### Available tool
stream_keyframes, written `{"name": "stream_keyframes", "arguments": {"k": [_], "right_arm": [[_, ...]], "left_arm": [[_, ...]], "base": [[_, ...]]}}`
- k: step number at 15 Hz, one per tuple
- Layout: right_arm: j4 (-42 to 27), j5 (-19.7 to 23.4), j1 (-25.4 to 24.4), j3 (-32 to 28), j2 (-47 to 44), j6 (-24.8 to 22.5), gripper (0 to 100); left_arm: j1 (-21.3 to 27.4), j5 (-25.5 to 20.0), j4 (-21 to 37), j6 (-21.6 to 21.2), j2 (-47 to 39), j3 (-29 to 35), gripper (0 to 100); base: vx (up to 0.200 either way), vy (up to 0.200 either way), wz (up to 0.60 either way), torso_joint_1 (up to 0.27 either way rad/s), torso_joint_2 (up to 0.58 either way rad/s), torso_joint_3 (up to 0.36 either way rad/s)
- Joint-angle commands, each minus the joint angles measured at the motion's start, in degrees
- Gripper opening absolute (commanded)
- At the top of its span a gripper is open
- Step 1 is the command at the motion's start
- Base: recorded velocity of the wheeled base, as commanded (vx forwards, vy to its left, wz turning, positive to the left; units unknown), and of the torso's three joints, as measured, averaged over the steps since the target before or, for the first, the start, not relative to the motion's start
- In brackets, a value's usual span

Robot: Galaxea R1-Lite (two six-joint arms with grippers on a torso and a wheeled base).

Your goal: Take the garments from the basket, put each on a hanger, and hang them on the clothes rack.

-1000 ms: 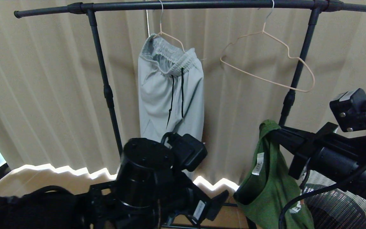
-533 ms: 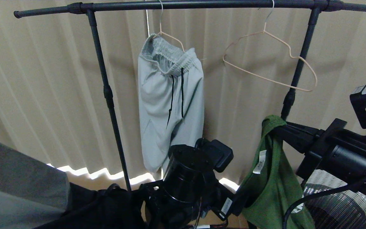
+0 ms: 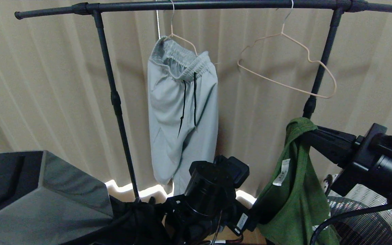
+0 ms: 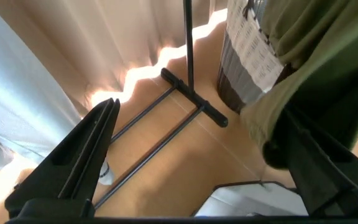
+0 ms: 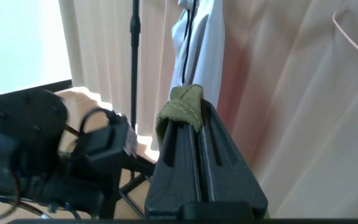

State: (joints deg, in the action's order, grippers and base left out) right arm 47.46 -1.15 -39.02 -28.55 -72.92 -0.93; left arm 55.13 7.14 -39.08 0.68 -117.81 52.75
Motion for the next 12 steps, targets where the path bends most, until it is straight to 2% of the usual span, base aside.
{"name": "stream_keyframes", "arguments": {"k": [1, 2, 3, 5, 6, 8, 9, 11, 12], "right_arm": [[-0.08, 0.0, 0.0, -0.37, 0.33, -0.04, 0], [-0.08, -0.08, 0.0, -0.63, 0.33, -0.04, 0], [-0.08, -0.08, 0.0, -0.89, 0.33, -0.04, 0], [-0.17, -0.08, 0.17, -1.07, -0.03, -0.04, 0], [-0.17, -0.17, 0.35, -1.07, -0.2, -0.04, 0], [-0.35, -0.17, 1.58, -1.6, -0.99, -0.04, 0], [-0.79, -0.17, 2.28, -2.39, -1.7, -0.04, 0], [-1.14, -0.26, 3.25, -4.14, -3.19, -0.04, 0], [-1.05, -0.26, 3.43, -4.85, -3.63, -0.04, 0]], "left_arm": [[-0.02, 0.06, -0.12, 0.02, 0.3, -0.98, 100], [-0.02, 0.06, -0.64, -0.07, 0.39, -2.21, 100], [-0.02, 0.15, -1.43, -0.24, 0.39, -3.18, 0], [-0.11, 0.5, -6.88, -1.03, 0.56, -7.05, 0], [0.07, 0.5, -11.81, -2.53, 0.83, -10.39, 0], [-0.11, 0.5, -22.7, -8.77, 1.88, -18.65, 0], [-0.99, 0.5, -24.99, -11.32, 3.29, -21.02, 0], [-4.85, 0.5, -22.0, -12.99, 9.88, -21.2, 0], [-7.05, 0.5, -16.82, -13.6, 14.54, -18.82, 0]], "base": [[0.0, 0.0, 0.0, 0.0, 0.0, 0.0], [0.0, 0.0, 0.0, 0.0, 0.0, 0.0], [0.0, 0.0, 0.0, 0.0, 0.0, 0.0], [0.0, 0.0, 0.0, 0.0, 0.0, 0.0], [0.0, 0.0, 0.0, 0.0, 0.0, 0.0], [0.0, 0.0, 0.0, 0.0, 0.0, 0.0], [0.0, 0.0, 0.0, 0.0, 0.0, 0.0], [0.0, 0.0, 0.0, 0.0, 0.0, 0.0], [0.0, 0.0, 0.0, 0.0, 0.0, 0.0]]}}
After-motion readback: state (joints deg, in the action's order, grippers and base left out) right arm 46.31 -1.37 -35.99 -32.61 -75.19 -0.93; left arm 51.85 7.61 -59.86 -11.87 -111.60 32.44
